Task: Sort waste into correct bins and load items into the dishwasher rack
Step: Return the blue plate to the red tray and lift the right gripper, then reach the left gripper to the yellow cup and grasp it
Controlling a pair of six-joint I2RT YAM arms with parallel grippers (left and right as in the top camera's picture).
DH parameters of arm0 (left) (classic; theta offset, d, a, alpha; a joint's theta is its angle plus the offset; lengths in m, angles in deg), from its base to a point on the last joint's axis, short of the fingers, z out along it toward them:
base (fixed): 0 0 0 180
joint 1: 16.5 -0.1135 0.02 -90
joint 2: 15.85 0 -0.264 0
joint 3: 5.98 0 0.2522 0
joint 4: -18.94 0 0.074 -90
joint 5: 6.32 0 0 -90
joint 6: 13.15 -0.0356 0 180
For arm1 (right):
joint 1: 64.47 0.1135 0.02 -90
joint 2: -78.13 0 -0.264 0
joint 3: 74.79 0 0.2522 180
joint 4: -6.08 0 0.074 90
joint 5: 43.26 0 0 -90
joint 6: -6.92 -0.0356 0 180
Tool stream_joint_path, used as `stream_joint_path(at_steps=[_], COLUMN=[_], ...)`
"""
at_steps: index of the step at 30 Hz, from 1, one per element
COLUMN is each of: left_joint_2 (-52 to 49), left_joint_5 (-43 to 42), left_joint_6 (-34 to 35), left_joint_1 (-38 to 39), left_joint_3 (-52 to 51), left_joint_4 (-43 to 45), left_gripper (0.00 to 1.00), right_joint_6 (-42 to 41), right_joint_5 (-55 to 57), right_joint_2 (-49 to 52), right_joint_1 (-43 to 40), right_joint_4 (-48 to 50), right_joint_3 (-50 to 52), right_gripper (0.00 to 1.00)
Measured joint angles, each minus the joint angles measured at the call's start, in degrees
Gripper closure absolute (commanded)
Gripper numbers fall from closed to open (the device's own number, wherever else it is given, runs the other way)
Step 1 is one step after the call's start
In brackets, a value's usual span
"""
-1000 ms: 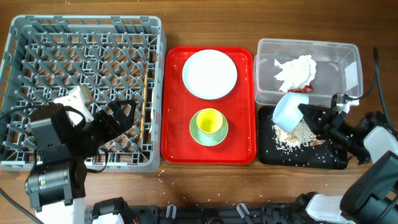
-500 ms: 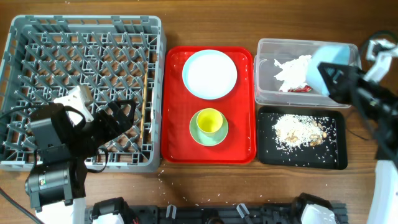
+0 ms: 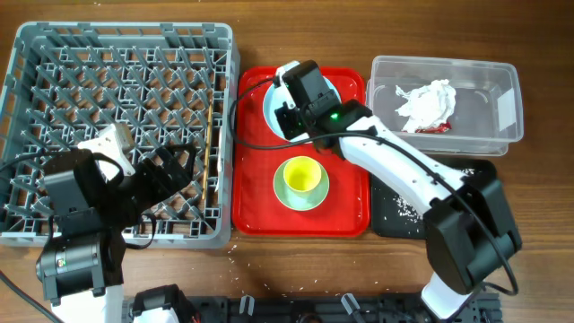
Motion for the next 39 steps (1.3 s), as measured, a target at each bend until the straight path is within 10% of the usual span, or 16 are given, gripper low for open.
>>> stream_joint_path(at_steps=[5,11,23,28,37,39], left_joint_2=[0.0,0.0,0.0,0.0,0.0,0.0], left_joint_5=[0.0,0.0,0.0,0.0,0.0,-0.1], left_joint_6=[0.0,0.0,0.0,0.0,0.0,0.0], left_joint_1=[0.0,0.0,0.0,0.0,0.0,0.0], left_joint_3=[0.0,0.0,0.0,0.0,0.0,0.0], left_joint_4=[0.0,0.0,-0.1,0.0,0.0,-0.9], left_gripper=[0.0,0.0,0.0,0.0,0.0,0.67], right_joint_6=[0.0,0.2,-6.5,-8.0,-8.0,-8.0], right_joint_5=[-0.5,-0.7,9.6,12.0,12.0,12.0], right_joint_2=[1.9,2.7,-30.1,-31.4,-31.4,-31.4], right_joint_1=[0.0,0.0,-19.4,-33.0,-33.5,-33.5], right_joint_4=[3.5,4.2,-25.5,-36.3,-36.3,-36.3], right_joint_3=[0.0,0.0,-1.0,-0.8,-0.8,-0.8], right_gripper=[0.96,0.11,0.0,0.0,0.0,0.0])
